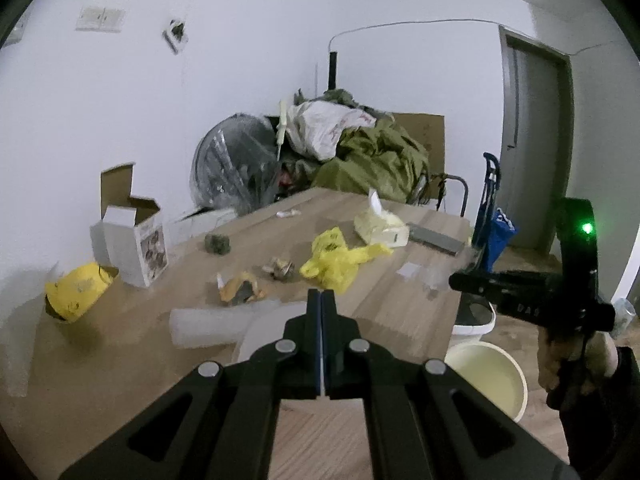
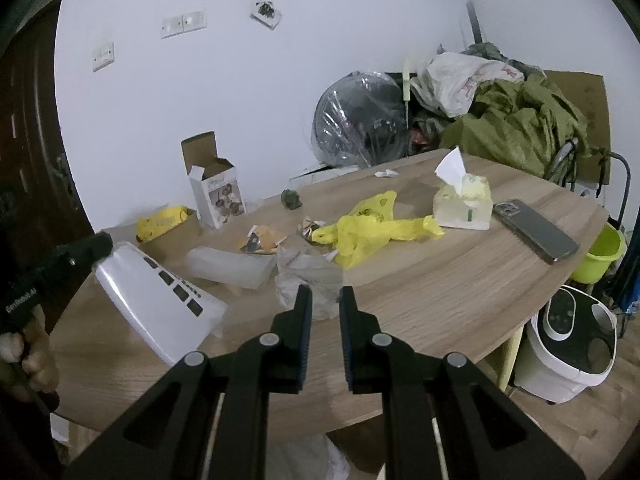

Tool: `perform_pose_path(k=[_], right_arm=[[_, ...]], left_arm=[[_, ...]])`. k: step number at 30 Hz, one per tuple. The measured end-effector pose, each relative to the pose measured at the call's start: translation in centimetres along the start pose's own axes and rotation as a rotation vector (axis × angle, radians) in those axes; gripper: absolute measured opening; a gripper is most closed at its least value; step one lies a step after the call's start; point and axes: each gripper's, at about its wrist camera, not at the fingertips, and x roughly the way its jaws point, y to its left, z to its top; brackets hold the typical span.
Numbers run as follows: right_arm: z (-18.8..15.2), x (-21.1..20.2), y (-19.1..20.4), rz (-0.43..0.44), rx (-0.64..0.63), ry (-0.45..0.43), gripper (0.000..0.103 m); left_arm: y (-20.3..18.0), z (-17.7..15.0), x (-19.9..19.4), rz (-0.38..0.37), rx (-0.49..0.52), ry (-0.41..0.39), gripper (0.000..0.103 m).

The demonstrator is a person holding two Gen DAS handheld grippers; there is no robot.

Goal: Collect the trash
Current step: 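Lift the socks bag off the table with the left tool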

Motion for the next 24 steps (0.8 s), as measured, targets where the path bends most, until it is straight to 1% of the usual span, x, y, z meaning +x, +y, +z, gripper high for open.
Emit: perform_pose_path(k=[7,12,24], right_arm=[[-0.3,-2.5,-1.1,-0.025,0.014,-0.032,0.013],[-1.0,-4.5,-2.1,-0.055,0.029,-0.047,0.013],[-3.6,-8.4,-5.5,-0.144,0.087,-0.054,0.013]], left_arm=[[-2.5,1.2,-0.7,-0.033,0.03,-0.032,0.0],[-4.6,1.6,-0.7,-0.074,0.058,-0.041,0.0],[-9.5,1.5,0.9,-0.181,0.111,-0.022,0.0]])
